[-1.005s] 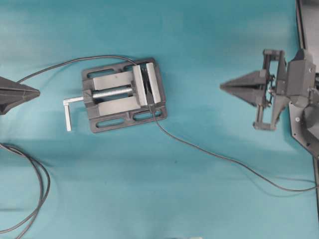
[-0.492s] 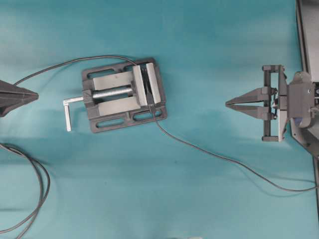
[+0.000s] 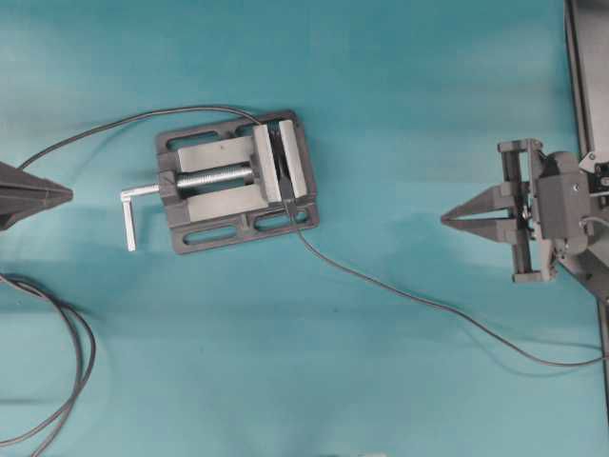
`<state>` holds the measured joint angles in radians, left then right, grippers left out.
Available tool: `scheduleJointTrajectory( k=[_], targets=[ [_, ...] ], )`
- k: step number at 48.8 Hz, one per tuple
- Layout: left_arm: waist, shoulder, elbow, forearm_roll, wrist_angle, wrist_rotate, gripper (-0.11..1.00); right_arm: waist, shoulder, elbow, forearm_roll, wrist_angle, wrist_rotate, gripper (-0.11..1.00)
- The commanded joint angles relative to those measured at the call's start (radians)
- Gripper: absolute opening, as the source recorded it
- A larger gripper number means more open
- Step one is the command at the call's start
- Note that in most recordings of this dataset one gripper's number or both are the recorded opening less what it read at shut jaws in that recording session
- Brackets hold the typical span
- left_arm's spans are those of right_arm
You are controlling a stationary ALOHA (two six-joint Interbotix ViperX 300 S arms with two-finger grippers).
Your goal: Insert the USB cable into the fixed female connector.
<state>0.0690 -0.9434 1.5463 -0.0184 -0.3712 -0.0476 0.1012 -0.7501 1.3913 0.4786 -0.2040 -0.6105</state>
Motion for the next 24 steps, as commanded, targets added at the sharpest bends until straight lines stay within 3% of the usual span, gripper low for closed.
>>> scheduleJointTrajectory(
  k=[1,24],
  targets=[
    [-0.005,0.002,0.003,0.005,0.008,0.012,0.02,0.003,-0.026,-0.006,-0.005,0.020,0.002,0.10],
    [-0.005,-0.092,0.015,0.003,0.127,0.009,0.02,0.003,-0.264,0.048,-0.009,0.193,0.000,0.10]
  ],
)
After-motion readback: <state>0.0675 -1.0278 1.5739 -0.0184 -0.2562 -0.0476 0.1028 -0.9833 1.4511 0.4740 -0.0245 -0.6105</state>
